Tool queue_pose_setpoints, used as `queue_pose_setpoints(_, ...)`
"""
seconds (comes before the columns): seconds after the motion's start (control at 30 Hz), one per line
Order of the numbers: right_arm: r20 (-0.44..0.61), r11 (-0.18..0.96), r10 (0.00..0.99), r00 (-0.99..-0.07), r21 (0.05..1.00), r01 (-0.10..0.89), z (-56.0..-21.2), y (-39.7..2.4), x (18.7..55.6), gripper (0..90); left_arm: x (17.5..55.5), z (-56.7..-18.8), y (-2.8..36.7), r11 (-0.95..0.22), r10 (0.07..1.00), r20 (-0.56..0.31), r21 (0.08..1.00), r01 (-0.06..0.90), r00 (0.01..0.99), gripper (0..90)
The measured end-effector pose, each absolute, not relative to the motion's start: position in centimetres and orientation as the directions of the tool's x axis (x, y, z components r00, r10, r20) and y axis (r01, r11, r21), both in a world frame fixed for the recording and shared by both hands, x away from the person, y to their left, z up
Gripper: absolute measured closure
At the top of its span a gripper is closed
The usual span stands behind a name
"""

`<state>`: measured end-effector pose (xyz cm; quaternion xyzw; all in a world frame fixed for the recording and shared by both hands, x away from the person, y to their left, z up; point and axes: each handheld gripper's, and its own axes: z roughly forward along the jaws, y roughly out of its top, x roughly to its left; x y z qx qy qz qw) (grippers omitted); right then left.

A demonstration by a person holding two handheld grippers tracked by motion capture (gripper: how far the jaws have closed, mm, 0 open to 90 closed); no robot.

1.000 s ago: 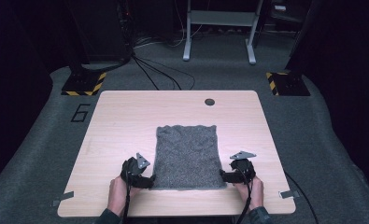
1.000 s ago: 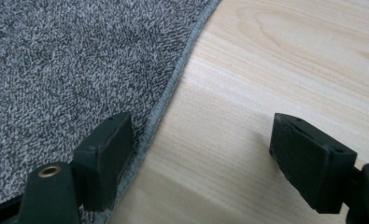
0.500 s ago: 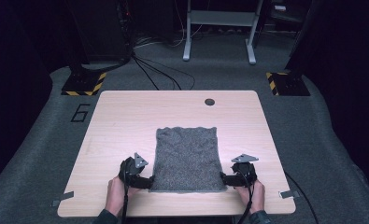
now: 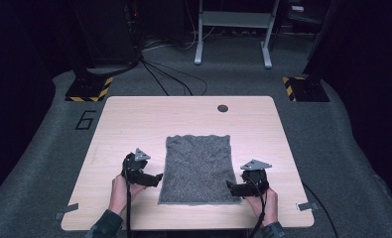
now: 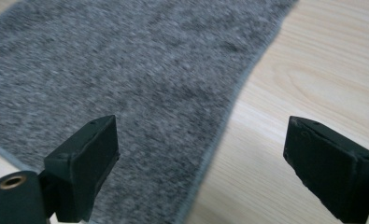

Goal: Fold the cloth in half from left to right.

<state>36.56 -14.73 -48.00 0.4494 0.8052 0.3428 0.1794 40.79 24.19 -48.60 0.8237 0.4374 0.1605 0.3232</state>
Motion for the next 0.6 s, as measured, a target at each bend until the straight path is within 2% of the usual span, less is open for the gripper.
queue_pose_setpoints(0.3, 0.015, 0.418, 0.799, -0.601, 0.705, 0.573, -47.5, -10.9, 36.3, 4.5, 44.0, -48.3, 23.9, -0.408, 0.808, -0.055, 0.666, 0.624, 0.586, 0.0)
queue_pose_setpoints(0.6, 0.029, 0.513, 0.692, -0.721, 0.683, 0.52, -48.0, -5.0, 35.7, 0.0, 48.4, -48.2, 23.5, -0.394, 0.814, -0.081, 0.65, 0.65, 0.575, 0.0)
